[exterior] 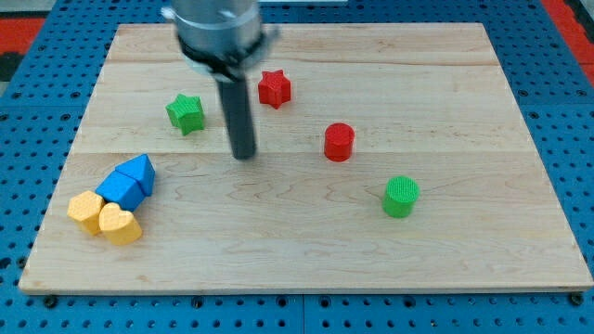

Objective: Move the red circle towards the top of the green circle

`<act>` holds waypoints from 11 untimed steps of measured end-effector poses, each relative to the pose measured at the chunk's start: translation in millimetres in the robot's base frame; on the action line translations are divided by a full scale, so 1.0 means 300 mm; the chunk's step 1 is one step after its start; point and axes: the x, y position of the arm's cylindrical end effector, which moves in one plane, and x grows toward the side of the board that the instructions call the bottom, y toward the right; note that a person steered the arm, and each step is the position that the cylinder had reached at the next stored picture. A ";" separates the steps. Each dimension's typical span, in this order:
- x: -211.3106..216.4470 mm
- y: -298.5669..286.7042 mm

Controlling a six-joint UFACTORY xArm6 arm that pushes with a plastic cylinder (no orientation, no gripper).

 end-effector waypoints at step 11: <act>-0.110 0.257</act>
